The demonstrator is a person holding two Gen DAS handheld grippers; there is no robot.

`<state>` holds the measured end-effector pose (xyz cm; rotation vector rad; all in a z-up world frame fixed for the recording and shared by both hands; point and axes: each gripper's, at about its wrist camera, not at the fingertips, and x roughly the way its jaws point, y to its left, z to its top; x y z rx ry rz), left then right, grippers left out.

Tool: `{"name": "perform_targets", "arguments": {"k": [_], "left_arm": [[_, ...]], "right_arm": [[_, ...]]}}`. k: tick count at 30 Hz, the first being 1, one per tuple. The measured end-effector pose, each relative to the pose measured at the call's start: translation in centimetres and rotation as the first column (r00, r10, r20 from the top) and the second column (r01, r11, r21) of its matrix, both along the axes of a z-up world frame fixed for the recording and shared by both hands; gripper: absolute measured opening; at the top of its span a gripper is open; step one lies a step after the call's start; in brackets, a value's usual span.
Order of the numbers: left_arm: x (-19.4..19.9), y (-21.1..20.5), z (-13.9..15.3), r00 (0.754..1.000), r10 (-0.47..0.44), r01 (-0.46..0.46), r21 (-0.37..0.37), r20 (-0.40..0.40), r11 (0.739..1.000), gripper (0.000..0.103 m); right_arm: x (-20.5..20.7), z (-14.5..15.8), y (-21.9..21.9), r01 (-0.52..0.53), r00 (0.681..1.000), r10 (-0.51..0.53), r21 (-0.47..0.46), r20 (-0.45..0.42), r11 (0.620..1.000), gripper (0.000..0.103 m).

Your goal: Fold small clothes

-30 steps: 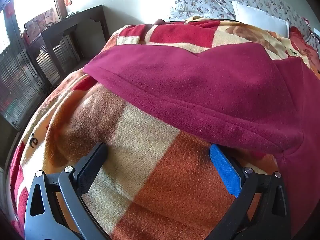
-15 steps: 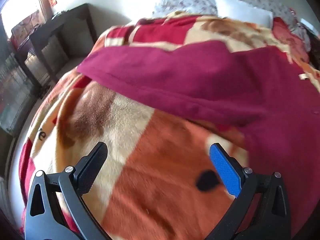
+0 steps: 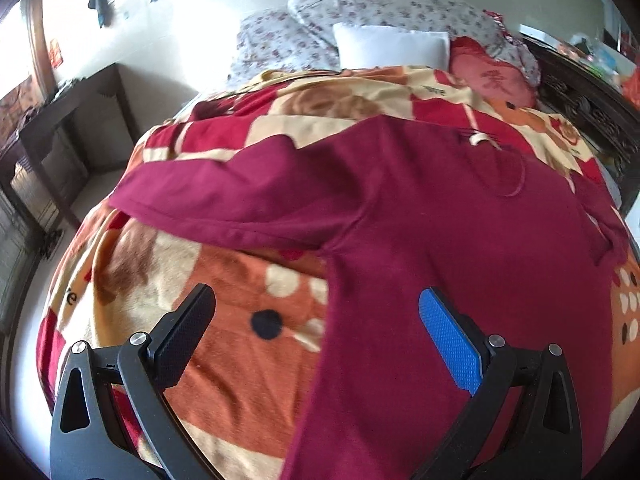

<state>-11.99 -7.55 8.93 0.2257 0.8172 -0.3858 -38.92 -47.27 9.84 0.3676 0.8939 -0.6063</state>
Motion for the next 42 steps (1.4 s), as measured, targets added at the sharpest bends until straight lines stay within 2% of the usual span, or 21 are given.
{"name": "perform_targets", "arguments": {"k": [2,4,6,8,11,16,19,23,32,42], "left_arm": [[-0.5,-0.6,0.3,1.000,-0.016,0.016,-0.016,-0.006,1.000,0.102],[-0.7,-1.1,0.6,1.000,-0.023,0.023,-0.023,-0.007,0.999,0.102],[-0.9,-1.4,0.9,1.000,-0.024,0.024,-0.022,0.000,0.999,0.102],[-1.1,-1.5,1.4,1.000,-0.024,0.024,-0.028,0.011,0.999,0.102],[-1.0,-1.4,1.6,1.000,-0.023,0.023,-0.033,0.009,0.999,0.102],[-0.4,-0.9,1.8,1.000,-0.009,0.009,-0.029,0.014,1.000,0.102],[0.1,-0.6,1.8,1.000,-0.001,0.002,-0.026,0.011,1.000,0.102],[0.9,-0.5,1.5,1.000,0.002,-0.002,-0.032,-0.002,0.999,0.102],[2.6,-0.9,0.4,0.999,0.006,-0.007,-0.035,-0.034,0.999,0.102],[4.7,-1.1,-0.7,0.999,0.024,-0.025,-0.022,-0.049,0.999,0.102]], "right_arm": [[0.3,2.8,2.3,-0.033,0.999,0.033,0.014,-0.019,0.999,0.102],[1.1,5.0,4.0,-0.079,0.997,0.081,0.085,-0.016,0.993,0.102],[1.4,7.4,6.4,-0.153,0.987,0.145,0.156,0.064,0.976,0.102],[2.2,9.6,8.7,-0.222,0.967,0.198,0.156,0.158,0.962,0.102],[4.7,10.9,11.6,-0.279,0.950,0.257,0.110,0.180,0.954,0.102],[9.5,9.4,13.9,-0.326,0.932,0.308,0.072,0.193,0.943,0.102],[12.5,7.7,15.0,-0.308,0.943,0.300,0.036,0.144,0.951,0.102],[15.6,5.5,15.8,-0.310,0.944,0.308,0.001,0.121,0.951,0.102],[19.7,3.1,17.1,-0.313,0.945,0.313,-0.010,0.091,0.950,0.102],[22.4,1.4,17.8,-0.334,0.941,0.334,-0.011,0.065,0.943,0.102]]}}
